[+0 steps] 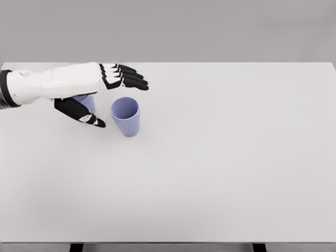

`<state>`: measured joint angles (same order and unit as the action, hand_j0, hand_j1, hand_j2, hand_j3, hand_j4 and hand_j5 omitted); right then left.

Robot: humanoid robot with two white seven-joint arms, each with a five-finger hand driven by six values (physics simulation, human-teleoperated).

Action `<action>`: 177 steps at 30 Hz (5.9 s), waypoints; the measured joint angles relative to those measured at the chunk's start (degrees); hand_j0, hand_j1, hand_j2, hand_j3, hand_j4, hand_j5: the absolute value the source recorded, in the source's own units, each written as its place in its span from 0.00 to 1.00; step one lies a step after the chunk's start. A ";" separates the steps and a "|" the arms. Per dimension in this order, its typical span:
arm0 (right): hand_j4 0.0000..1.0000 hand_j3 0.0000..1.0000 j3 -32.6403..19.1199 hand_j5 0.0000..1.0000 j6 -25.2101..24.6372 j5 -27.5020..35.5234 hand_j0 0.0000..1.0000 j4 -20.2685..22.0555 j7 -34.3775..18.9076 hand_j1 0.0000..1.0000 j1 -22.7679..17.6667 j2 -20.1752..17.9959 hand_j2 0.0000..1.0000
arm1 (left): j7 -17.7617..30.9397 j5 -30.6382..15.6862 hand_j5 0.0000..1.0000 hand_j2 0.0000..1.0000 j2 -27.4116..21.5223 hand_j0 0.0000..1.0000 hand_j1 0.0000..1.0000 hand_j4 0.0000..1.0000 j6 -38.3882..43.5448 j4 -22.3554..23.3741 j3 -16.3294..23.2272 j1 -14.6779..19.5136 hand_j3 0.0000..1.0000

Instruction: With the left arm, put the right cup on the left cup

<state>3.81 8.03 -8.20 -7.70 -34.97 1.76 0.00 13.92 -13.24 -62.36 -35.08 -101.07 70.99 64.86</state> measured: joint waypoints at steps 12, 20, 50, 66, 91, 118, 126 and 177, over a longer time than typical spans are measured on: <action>1.00 1.00 -0.09 1.00 -0.16 0.10 1.00 -0.58 0.00 1.00 -1.05 0.00 1.00 | 0.00 0.19 1.00 1.00 -2.53 1.00 1.00 1.00 0.01 0.00 0.64 7.47 1.00; 1.00 1.00 -0.12 1.00 -0.16 0.10 1.00 -0.59 0.00 1.00 -1.05 0.00 1.00 | 4.90 0.53 1.00 1.00 -2.24 1.00 1.00 1.00 0.00 -0.08 0.47 5.62 1.00; 1.00 1.00 -0.12 1.00 -0.16 0.11 1.00 -0.60 0.00 1.00 -1.05 0.00 1.00 | 17.83 -17.75 1.00 1.00 0.05 1.00 1.00 1.00 2.07 0.04 21.97 31.02 1.00; 1.00 1.00 -0.12 1.00 -0.16 0.10 1.00 -0.60 0.00 1.00 -1.05 0.00 1.00 | 17.84 -18.90 1.00 1.00 3.56 1.00 1.00 1.00 2.01 0.76 3.32 14.50 1.00; 1.00 1.00 -0.12 1.00 -0.16 0.11 1.00 -0.61 0.00 1.00 -1.05 0.00 1.00 | 17.37 -11.73 1.00 1.00 5.78 1.00 1.00 1.00 10.88 5.59 -0.89 5.45 1.00; 1.00 1.00 -0.11 1.00 -0.16 0.10 1.00 -0.61 0.00 1.00 -1.05 0.00 1.00 | 15.30 -2.11 1.00 1.00 11.41 1.00 1.00 1.00 12.13 13.18 -0.53 0.09 1.00; 1.00 1.00 -0.12 1.00 -0.16 0.10 1.00 -0.61 0.00 1.00 -1.05 0.00 1.00 | 15.28 -2.04 1.00 1.00 11.55 1.00 1.00 1.00 12.14 13.19 -0.66 0.09 1.00; 1.00 1.00 -0.12 1.00 -0.16 0.10 1.00 -0.61 0.00 1.00 -1.05 0.00 1.00 | 10.20 7.16 0.96 0.96 17.38 0.96 0.96 0.96 11.68 22.72 -0.70 -5.62 0.96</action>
<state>3.69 7.87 -8.09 -8.30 -34.97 0.70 0.00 24.12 -6.08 -44.98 -23.40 -78.35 70.29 59.24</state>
